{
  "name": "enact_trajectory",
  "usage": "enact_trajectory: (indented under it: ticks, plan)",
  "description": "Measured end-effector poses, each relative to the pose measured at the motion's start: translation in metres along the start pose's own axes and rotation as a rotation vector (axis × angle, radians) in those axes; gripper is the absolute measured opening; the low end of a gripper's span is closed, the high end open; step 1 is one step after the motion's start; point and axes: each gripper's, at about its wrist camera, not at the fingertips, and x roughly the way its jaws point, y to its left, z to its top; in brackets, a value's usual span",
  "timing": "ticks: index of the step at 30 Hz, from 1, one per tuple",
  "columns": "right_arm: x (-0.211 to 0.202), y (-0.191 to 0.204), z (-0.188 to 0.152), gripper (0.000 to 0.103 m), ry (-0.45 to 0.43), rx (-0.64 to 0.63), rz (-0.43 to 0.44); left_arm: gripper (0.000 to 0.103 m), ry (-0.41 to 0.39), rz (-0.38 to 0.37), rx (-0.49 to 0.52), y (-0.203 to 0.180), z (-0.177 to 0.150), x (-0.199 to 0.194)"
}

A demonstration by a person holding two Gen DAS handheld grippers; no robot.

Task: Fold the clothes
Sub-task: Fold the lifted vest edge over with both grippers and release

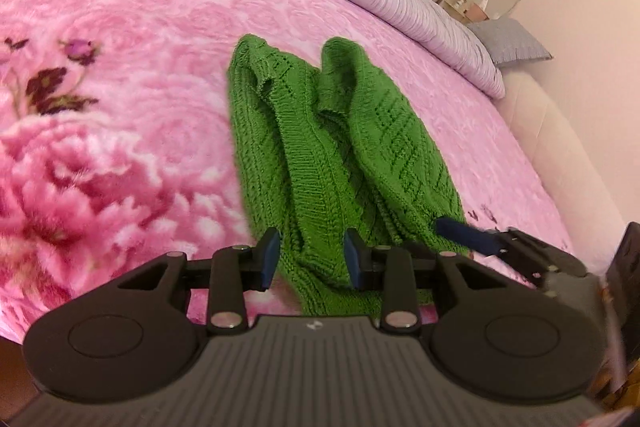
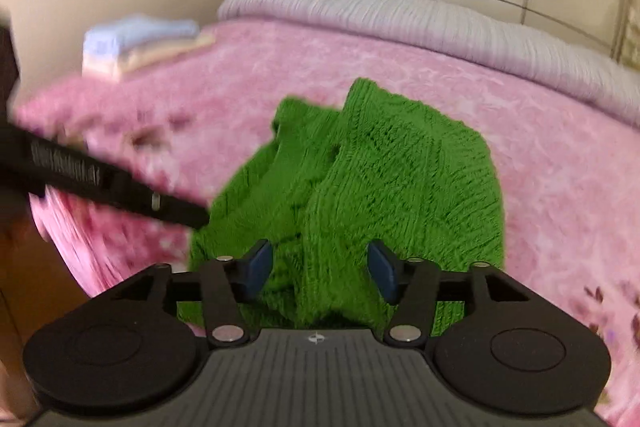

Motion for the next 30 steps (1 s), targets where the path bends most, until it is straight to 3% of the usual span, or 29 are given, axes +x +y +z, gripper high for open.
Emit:
enact_trajectory:
  ticks: [4, 6, 9, 12, 15, 22, 24, 26, 28, 30]
  plan:
    - [-0.024, -0.05, 0.01, 0.06, -0.091, 0.26, 0.006, 0.032, -0.011, -0.038, -0.025, -0.002, 0.005, -0.001]
    - [-0.027, -0.085, 0.008, 0.059, -0.069, 0.428, -0.074, 0.035, -0.012, -0.062, -0.037, -0.004, 0.011, 0.003]
    - [-0.011, -0.132, -0.004, 0.054, 0.119, 0.632, -0.24, 0.036, -0.008, -0.093, -0.056, -0.005, 0.023, 0.011]
    - [0.003, -0.149, -0.012, 0.052, 0.22, 0.715, -0.258, 0.047, 0.007, -0.11, -0.065, -0.008, 0.04, 0.025]
    - [0.014, -0.141, -0.003, 0.052, 0.222, 0.68, -0.211, 0.051, 0.017, -0.11, -0.056, -0.012, 0.056, 0.041]
    - [0.048, -0.15, 0.013, 0.049, 0.226, 0.659, -0.256, 0.052, 0.04, -0.105, -0.08, -0.011, 0.064, 0.064]
    - [0.063, -0.144, 0.023, 0.038, 0.276, 0.595, -0.215, 0.052, 0.044, -0.103, -0.087, -0.011, 0.065, 0.07]
    - [0.072, -0.124, 0.033, 0.025, 0.295, 0.453, -0.222, 0.052, 0.041, -0.1, -0.093, -0.008, 0.067, 0.071]
    - [0.079, -0.101, 0.044, 0.025, 0.307, 0.299, -0.236, 0.053, 0.038, -0.099, -0.103, -0.005, 0.069, 0.073]
    - [0.084, -0.094, 0.045, 0.025, 0.31, 0.242, -0.246, 0.053, 0.031, -0.106, -0.123, -0.002, 0.072, 0.076]
